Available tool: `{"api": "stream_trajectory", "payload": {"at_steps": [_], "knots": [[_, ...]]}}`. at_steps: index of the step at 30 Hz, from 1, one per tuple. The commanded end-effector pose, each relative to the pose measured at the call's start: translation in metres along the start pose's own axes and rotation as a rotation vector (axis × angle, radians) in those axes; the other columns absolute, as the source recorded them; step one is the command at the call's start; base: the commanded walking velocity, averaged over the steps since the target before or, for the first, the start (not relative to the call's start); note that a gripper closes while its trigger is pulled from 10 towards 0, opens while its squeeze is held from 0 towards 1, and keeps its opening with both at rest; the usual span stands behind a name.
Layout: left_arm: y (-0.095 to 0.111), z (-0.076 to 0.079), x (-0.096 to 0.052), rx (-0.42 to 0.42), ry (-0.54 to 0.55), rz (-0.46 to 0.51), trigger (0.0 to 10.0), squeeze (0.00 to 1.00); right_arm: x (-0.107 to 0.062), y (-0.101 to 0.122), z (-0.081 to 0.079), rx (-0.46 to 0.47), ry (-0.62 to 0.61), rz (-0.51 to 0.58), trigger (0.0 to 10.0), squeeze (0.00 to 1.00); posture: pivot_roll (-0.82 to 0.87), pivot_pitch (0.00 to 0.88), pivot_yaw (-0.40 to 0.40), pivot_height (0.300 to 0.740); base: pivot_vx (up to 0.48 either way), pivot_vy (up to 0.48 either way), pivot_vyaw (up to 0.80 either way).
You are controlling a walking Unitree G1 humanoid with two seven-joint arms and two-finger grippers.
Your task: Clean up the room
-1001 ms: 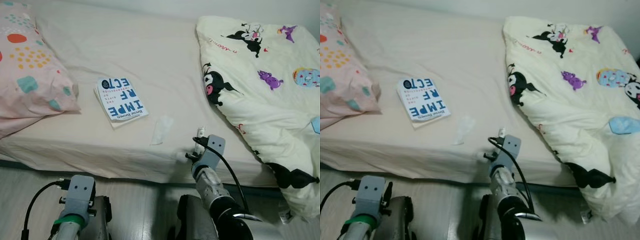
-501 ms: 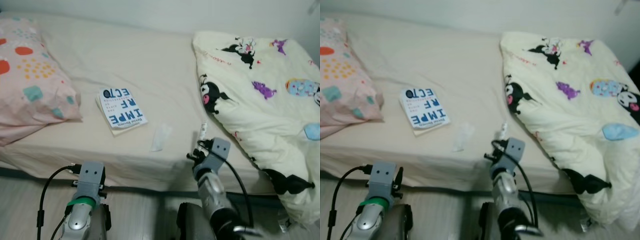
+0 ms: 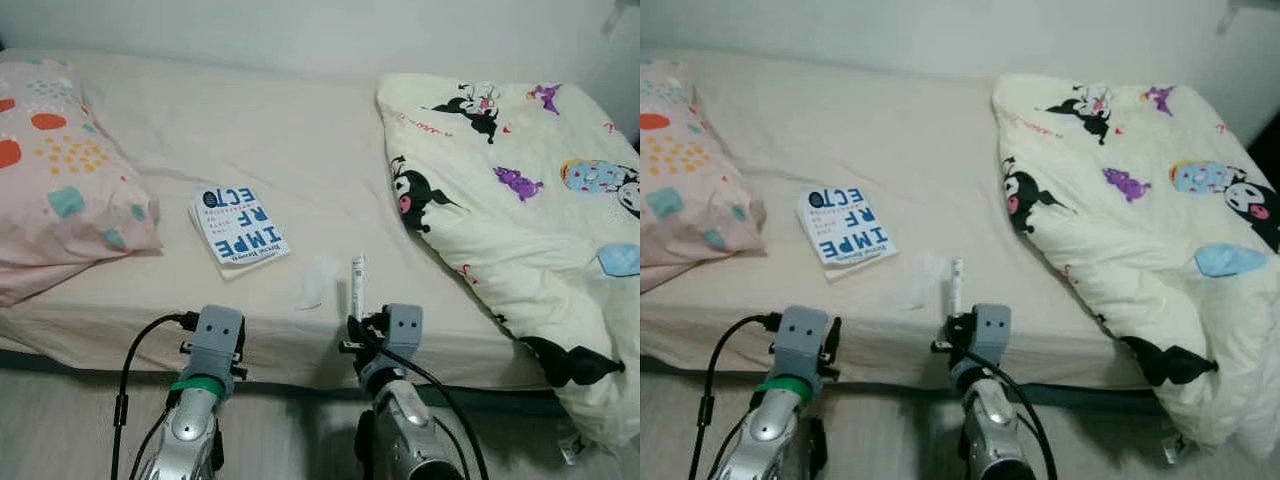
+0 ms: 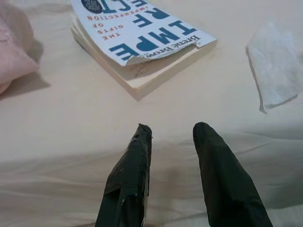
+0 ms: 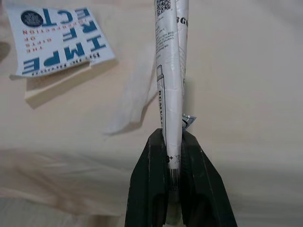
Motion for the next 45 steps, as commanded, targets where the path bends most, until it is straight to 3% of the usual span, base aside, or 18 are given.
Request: {"api": "stream_trajectory", "payload": {"at_steps": [1,36,45], "knots": [[-0.0093,0.0009,-0.0035,0.005,-0.003,-0.027,10.0,0.0,-0.0012,-0.0002,0.0016,-0.015,-0.001,0.002,10.0,0.0,0.03,0.0,-0.018,0.605,0.0,0.0,0.0],[-0.0107,-0.0076,-0.0042,-0.004,0.03,-0.018,10.0,0.0,-0.0008,0.0018,0.0022,-0.021,0.007,-0.002,10.0,0.0,0.05,0.0,-0.028,0.74,0.0,0.0,0.0],[-0.0105,-0.0084,-0.0041,-0.006,0.035,-0.017,10.0,0.0,-0.0012,-0.0019,0.0022,-0.008,0.005,-0.027,10.0,0.0,0.05,0.0,-0.028,0.74,0.0,0.0,0.0]]}}
Point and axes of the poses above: a point about 5 cm out from each wrist's last joint towards the gripper, its own x axis pointing out of the wrist towards the gripper, its own y axis along the axis of the wrist's last joint, z = x × y, the point moved 3 cm from there along x, pointing out of the wrist towards the gripper, and after that the axes turned 10 degrees about -x, right-handed, at the moved point
